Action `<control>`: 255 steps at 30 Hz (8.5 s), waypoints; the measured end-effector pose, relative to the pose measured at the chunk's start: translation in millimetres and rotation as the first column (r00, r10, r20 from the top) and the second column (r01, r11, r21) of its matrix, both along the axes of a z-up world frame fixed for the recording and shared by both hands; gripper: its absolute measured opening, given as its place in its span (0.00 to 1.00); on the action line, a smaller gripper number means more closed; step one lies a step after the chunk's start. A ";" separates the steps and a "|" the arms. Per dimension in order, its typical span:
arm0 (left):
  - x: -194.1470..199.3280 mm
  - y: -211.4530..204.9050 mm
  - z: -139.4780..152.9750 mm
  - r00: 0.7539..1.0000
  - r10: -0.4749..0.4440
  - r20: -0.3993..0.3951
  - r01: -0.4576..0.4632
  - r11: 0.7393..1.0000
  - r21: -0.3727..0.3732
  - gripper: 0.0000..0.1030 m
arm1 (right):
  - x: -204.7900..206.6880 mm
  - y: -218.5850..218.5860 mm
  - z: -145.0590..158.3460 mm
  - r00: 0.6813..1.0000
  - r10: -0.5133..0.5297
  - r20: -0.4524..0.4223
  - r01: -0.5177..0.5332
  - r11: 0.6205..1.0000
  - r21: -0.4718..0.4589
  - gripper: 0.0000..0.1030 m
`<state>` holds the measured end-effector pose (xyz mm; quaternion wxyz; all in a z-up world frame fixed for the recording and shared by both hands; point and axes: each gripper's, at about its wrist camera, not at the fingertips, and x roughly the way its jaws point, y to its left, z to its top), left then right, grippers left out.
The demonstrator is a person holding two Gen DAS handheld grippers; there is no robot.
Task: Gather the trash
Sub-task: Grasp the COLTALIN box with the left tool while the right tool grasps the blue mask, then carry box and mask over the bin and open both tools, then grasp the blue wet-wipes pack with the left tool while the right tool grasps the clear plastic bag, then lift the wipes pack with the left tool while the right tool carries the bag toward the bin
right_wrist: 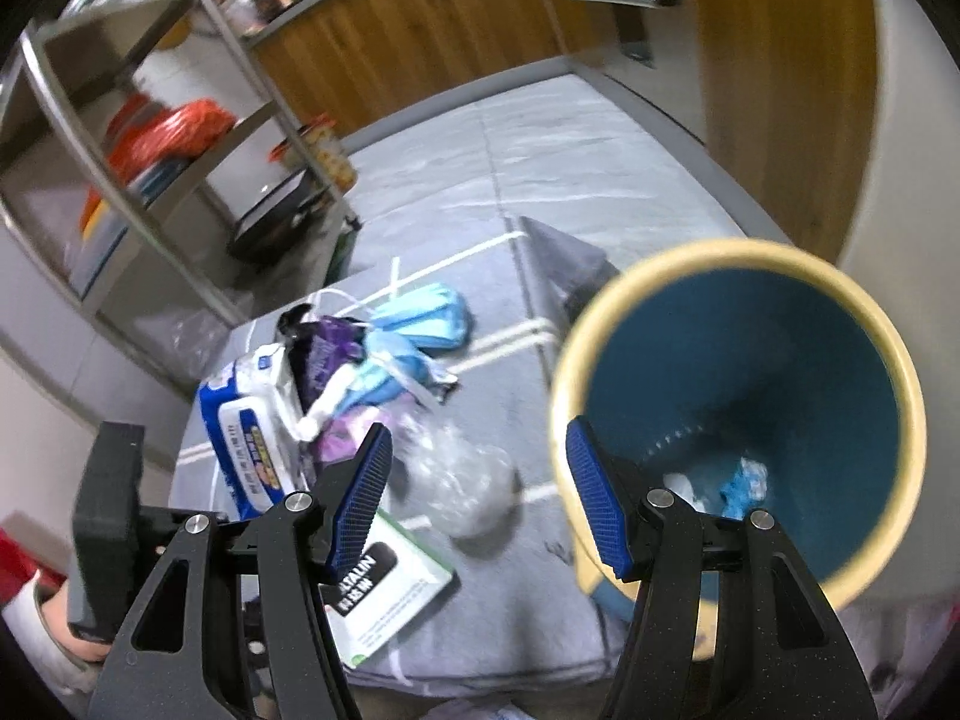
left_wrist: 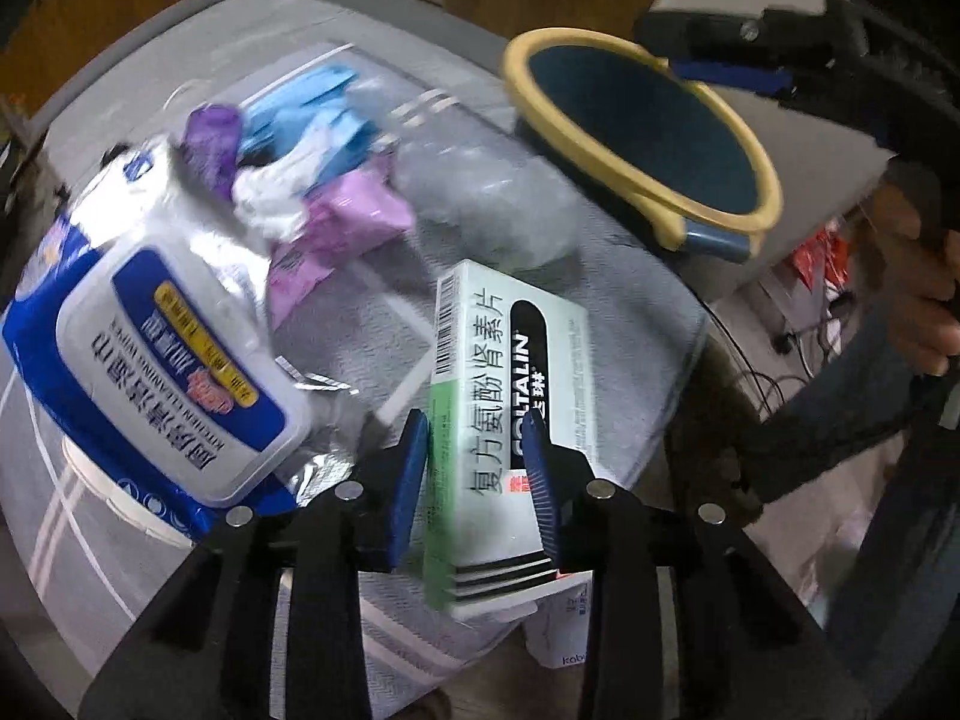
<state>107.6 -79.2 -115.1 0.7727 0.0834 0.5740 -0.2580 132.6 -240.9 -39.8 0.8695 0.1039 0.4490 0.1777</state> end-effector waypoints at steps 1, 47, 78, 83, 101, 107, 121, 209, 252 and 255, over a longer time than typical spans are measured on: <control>0.5 1.9 -1.4 1.000 0.010 0.004 -0.010 1.000 0.005 0.31 | 4.1 4.8 1.3 1.000 0.016 -0.001 -0.016 1.000 -0.008 0.60; -13.1 -1.1 -10.1 0.987 0.159 0.033 -0.159 0.987 0.016 0.68 | 141.0 65.1 -36.9 0.980 0.174 -0.096 -0.181 0.981 -0.073 0.09; -5.6 -15.5 97.2 0.963 0.231 0.141 -0.197 0.955 -0.220 0.68 | -12.9 -88.9 39.5 0.988 -0.131 0.079 0.119 0.983 0.136 0.09; 1.0 -39.4 98.3 0.969 0.205 0.138 -0.172 0.960 -0.222 0.68 | -27.7 -121.7 29.4 0.977 -0.207 0.050 0.196 0.965 0.176 0.09; 46.8 -122.0 73.3 0.987 0.152 0.048 -0.136 0.958 -0.251 0.68 | -37.7 -178.3 -7.3 0.941 -0.335 -0.040 0.337 0.927 0.165 0.09; 62.7 -142.9 58.6 0.989 0.147 0.017 -0.138 0.959 -0.246 0.69 | -33.9 -180.5 -19.3 0.935 -0.346 -0.080 0.354 0.923 0.148 0.09; 87.8 -168.6 33.3 0.989 0.147 -0.028 -0.149 0.960 -0.236 0.69 | -27.9 -177.7 -32.0 0.927 -0.356 -0.117 0.368 0.924 0.103 0.11; 18.8 112.8 30.1 0.918 0.387 0.090 -0.366 0.912 -0.183 0.24 | 5.5 68.6 -67.6 0.973 0.211 -0.094 -0.229 0.930 -0.286 0.37; -11.0 36.7 137.9 0.909 0.312 0.277 -0.238 0.933 -0.269 0.05 | -38.2 -13.6 31.1 0.989 0.087 0.116 -0.088 0.996 -0.002 0.28; -7.9 28.2 138.1 0.912 0.305 0.273 -0.230 0.934 -0.273 0.05 | -38.6 -24.2 32.0 0.991 0.057 0.118 -0.059 0.998 0.008 0.28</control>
